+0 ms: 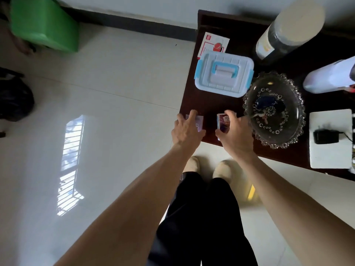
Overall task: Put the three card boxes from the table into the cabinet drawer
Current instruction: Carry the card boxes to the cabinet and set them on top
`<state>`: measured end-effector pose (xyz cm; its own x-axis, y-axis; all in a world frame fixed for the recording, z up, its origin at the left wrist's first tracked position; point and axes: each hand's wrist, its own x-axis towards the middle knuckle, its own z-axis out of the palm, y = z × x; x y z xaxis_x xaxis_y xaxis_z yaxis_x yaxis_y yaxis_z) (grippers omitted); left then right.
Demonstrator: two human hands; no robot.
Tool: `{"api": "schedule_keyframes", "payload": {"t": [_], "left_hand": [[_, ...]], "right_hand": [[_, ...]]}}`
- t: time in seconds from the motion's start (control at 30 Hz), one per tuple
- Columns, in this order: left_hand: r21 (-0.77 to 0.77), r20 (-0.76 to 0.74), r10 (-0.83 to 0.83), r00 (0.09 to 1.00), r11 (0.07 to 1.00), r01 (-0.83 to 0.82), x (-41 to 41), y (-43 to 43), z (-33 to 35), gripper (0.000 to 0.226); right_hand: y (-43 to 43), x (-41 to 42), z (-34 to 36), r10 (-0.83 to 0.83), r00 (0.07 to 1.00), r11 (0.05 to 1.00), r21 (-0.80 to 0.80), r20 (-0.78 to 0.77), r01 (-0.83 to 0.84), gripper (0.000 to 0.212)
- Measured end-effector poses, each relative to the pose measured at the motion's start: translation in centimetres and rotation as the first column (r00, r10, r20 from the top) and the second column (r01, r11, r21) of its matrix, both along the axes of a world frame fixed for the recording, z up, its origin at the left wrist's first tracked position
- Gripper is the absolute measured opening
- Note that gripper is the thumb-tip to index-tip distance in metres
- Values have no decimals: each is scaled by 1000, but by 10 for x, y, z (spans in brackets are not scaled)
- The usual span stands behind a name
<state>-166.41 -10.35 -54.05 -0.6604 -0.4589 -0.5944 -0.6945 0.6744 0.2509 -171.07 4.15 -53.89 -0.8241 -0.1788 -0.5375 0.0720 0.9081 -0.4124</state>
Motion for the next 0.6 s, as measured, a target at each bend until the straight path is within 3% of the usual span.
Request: {"api": "schedule_keyframes", "payload": {"t": [0.2, 0.6], "left_hand": [[-23, -9, -47, 999, 999, 46, -13, -4, -30, 63], [-63, -18, -76, 997, 995, 75, -18, -5, -44, 70]], "right_hand": [[-15, -3, -23, 55, 997, 997, 52, -57, -52, 65], [-23, 2, -35, 67, 997, 984, 166, -26, -61, 66]]}}
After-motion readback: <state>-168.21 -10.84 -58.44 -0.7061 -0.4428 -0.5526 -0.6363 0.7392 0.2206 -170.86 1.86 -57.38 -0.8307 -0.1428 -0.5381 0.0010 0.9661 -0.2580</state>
